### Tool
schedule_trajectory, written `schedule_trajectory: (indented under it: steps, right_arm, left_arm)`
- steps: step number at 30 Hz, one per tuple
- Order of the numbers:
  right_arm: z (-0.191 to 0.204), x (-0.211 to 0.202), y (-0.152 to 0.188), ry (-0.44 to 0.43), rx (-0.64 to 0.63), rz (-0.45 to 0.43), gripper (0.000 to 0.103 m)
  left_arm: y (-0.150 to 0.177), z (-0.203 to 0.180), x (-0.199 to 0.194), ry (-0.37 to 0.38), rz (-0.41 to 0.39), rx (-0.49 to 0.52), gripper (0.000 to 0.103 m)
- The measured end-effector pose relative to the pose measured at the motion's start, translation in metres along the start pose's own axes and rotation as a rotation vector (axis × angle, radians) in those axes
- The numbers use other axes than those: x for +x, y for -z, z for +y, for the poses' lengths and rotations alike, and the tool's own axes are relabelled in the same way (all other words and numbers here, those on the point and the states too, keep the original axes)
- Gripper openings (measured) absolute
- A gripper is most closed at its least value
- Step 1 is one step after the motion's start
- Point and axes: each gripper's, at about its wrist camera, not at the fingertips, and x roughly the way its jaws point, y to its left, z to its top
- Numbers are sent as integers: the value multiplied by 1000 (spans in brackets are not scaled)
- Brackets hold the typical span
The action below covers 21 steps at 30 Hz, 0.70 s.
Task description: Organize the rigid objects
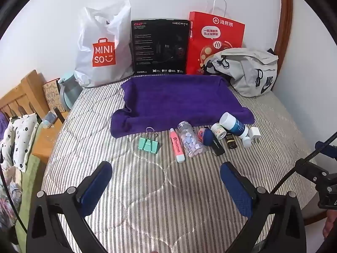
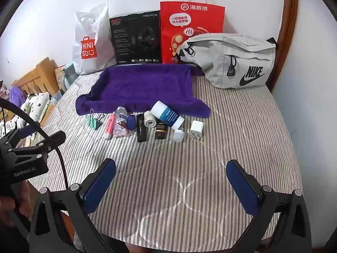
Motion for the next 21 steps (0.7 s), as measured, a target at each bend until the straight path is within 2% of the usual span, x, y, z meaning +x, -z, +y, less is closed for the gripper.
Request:
schedule_trajectory:
  steps: [8, 21]
  right_arm:
    - [0, 0, -1, -9, 7, -19, 103]
    - [0, -4, -2, 1, 11, -6, 103]
  left_arm:
    - [-2, -2, 5, 1, 29, -1, 103]
    - [1, 4, 3, 2, 20, -9, 103]
